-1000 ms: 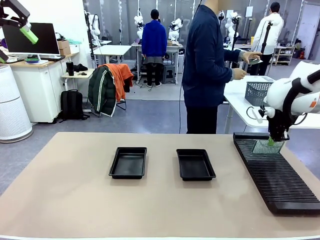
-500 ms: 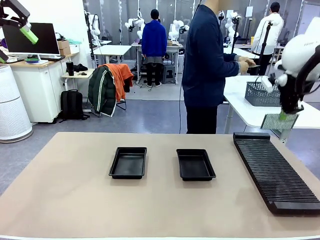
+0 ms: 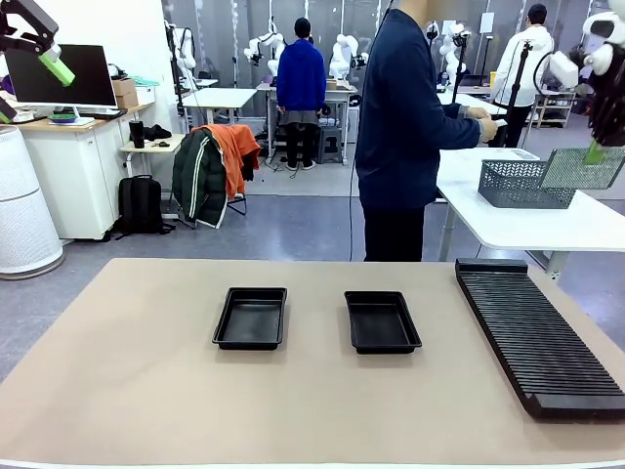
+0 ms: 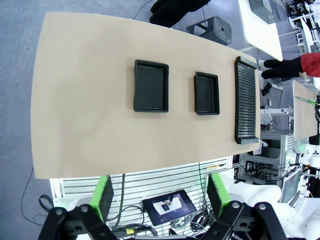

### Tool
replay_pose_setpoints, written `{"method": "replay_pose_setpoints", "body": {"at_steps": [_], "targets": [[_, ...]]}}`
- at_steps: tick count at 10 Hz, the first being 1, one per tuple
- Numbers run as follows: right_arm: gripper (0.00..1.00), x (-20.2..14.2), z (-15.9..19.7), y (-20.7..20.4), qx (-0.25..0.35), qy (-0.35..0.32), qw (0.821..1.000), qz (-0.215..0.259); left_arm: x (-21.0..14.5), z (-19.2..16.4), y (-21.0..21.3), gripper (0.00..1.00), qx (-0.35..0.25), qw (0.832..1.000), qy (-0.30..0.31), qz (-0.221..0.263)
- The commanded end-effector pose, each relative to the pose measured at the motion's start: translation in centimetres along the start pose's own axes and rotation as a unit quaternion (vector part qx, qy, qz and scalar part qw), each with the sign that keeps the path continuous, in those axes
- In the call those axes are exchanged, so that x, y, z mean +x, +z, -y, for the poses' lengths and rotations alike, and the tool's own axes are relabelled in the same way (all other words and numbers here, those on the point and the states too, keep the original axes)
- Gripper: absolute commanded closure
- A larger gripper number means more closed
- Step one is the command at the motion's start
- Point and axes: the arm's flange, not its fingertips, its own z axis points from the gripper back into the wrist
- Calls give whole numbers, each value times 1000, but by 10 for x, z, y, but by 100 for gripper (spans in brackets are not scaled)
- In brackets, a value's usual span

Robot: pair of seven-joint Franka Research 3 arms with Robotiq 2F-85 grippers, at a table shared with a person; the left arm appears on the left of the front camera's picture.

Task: Inspect and transfer BCBs to ESD trays.
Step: Pick up the Blank PCB from the PCB Rack and place it in the left ESD tray.

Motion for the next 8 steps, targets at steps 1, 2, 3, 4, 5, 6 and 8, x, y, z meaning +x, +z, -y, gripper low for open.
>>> {"method": "replay_pose_setpoints", "body": {"at_steps": [1, 2, 3, 4, 5, 6, 8], "targets": [[98, 2, 7, 6, 9, -17, 1000, -15, 0, -1, 0, 0, 0, 1000, 1, 1], [98, 0, 8, 11, 12, -15, 1000, -7, 0, -1, 0, 0, 0, 1000, 1, 1], [98, -6, 11, 13, 11, -22, 1000, -8, 0, -1, 0, 0, 0, 1000, 1, 1], [98, -2, 3, 12, 1, -4, 1000, -1, 0, -1, 0, 0, 0, 1000, 1, 1], [98, -2, 3, 12, 1, -4, 1000, -1, 0, -1, 0, 0, 0, 1000, 1, 1], [98, -2, 3, 12, 1, -4, 1000, -1, 0, -1, 0, 0, 0, 1000, 1, 1], [98, -2, 3, 12, 1, -4, 1000, -1, 0, -1, 0, 0, 0, 1000, 1, 1]]}}
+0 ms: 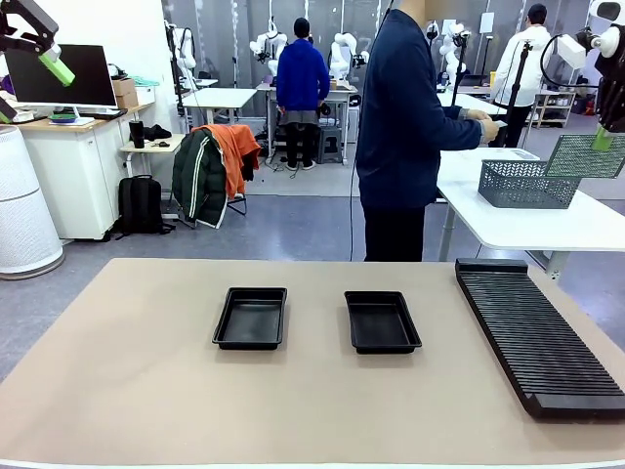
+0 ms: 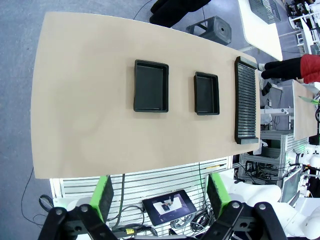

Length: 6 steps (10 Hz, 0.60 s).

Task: Inspect and transfer BCBs to ESD trays.
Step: Pick up the Blank PCB from the PCB Rack and place it in the left ESD tray.

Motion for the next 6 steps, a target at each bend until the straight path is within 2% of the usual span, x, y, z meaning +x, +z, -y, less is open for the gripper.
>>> {"method": "replay_pose_setpoints", "body": {"at_steps": [1, 4, 6], "targets": [[98, 0, -3, -1, -1, 0, 1000, -1, 0, -1, 0, 0, 0, 1000, 1, 1], [98, 0, 0, 0, 0, 0, 1000, 0, 0, -1, 0, 0, 0, 1000, 1, 1], [98, 20, 10, -26, 39, -99, 993, 58, 0, -1, 0, 0, 0, 1000, 1, 1]]}}
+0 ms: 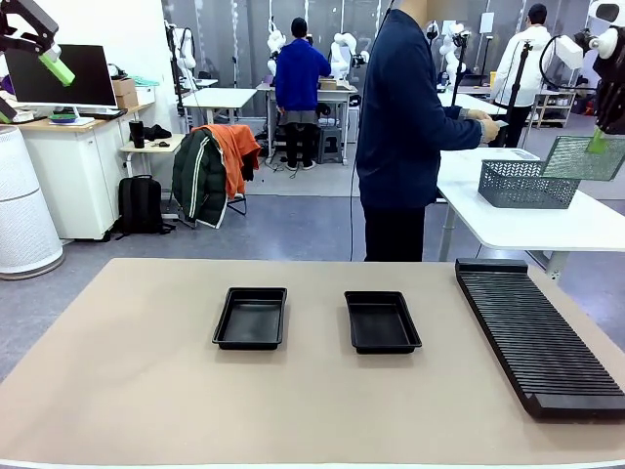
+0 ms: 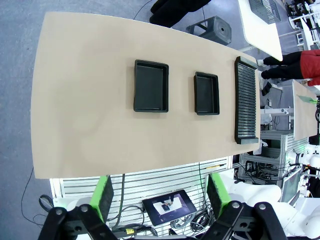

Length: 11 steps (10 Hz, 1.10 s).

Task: Inspect and transfer BCBs to ESD trays.
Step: Pick up the Blank PCB from the PCB Rack and place it in the left ESD tray.

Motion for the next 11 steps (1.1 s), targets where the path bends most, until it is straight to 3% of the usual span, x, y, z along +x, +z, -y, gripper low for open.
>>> {"method": "replay_pose_setpoints", "body": {"at_steps": [1, 3, 4, 7, 9, 11], "targets": [[98, 36, 0, -31, 56, -121, 990, 55, 0, -1, 0, 0, 0, 1000, 1, 1], [98, 81, -16, -57, 91, -246, 956, 134, 0, -1, 0, 0, 0, 1000, 1, 1], [98, 104, -31, -73, 124, -296, 936, 147, 0, -1, 0, 0, 0, 1000, 1, 1], [98, 148, -74, -131, 198, -449, 856, 161, 0, -1, 0, 0, 0, 1000, 1, 1], [98, 167, -101, -172, 222, -536, 794, 182, 0, -1, 0, 0, 0, 1000, 1, 1], [98, 193, -128, -209, 246, -545, 771, 222, 0, -1, 0, 0, 0, 1000, 1, 1]]}}
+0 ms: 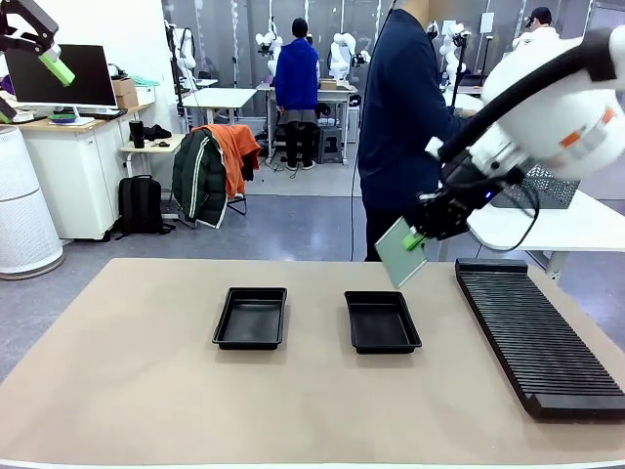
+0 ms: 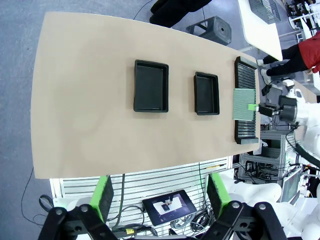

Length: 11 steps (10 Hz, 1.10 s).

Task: Inspect and transfer BCBs to ESD trays.
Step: Pick up the Blank PCB from the PCB Rack and place it in the left ESD tray.

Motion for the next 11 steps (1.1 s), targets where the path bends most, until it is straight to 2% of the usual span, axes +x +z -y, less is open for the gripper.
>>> {"method": "replay_pose_setpoints", "body": {"at_steps": [1, 4, 6, 8, 11], "targets": [[98, -13, -12, -48, 52, -14, 997, 47, 0, -1, 0, 0, 0, 1000, 1, 1], [98, -11, -17, -130, 114, -62, 991, 41, 0, -1, 0, 0, 0, 1000, 1, 1], [98, -3, -25, -176, 157, -64, 984, 56, 0, -1, 0, 0, 0, 1000, 1, 1], [98, 12, -33, -222, 174, -69, 980, 62, 0, -1, 0, 0, 0, 1000, 1, 1], [98, 37, -47, -266, 174, -91, 979, 49, 0, -1, 0, 0, 0, 1000, 1, 1]]}}
